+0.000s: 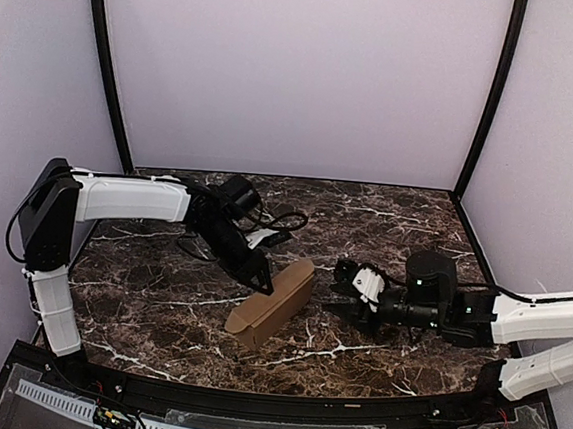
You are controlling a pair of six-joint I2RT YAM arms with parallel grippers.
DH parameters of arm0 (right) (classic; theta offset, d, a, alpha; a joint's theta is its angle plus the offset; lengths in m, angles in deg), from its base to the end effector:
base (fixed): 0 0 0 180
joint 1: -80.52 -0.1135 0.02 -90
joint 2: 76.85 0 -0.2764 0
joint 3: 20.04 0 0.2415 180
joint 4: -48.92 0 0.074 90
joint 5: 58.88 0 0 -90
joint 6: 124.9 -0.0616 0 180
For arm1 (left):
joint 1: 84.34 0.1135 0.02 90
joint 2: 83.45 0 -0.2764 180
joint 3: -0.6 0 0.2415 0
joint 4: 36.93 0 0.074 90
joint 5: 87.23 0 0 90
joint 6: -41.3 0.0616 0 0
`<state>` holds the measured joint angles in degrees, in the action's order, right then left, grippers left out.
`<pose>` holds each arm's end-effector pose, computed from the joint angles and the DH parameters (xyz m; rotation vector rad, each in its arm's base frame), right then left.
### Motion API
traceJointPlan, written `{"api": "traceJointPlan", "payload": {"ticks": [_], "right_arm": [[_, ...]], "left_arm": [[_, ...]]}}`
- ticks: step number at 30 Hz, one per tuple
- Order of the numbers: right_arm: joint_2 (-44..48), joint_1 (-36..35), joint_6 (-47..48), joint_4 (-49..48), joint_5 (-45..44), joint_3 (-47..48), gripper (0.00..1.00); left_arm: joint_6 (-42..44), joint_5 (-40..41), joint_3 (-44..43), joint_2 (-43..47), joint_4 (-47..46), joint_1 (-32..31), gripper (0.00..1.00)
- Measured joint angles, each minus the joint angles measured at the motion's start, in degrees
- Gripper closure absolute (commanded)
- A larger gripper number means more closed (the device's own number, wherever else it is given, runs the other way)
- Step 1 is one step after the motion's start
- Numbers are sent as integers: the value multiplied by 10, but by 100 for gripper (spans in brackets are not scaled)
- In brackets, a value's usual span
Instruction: Fold the paper box
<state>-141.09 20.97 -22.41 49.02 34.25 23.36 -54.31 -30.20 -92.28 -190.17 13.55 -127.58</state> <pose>0.1249 0.2191 0.2281 -1.1960 1.5816 0.5942 0.2600 -0.2905 0.2072 1.0806 2.5867 -1.0172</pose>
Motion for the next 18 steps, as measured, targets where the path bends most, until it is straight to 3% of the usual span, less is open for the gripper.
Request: {"api": "traceJointPlan", "payload": {"ticks": [8,18], "right_arm": [[-16,1,192,39,103,-2,59],[-118,-49,339,71,41,67,52]], "left_arm": [[84,50,-53,-19,48,-30,76],[152,76,-67,-21,74,-55,79]]}}
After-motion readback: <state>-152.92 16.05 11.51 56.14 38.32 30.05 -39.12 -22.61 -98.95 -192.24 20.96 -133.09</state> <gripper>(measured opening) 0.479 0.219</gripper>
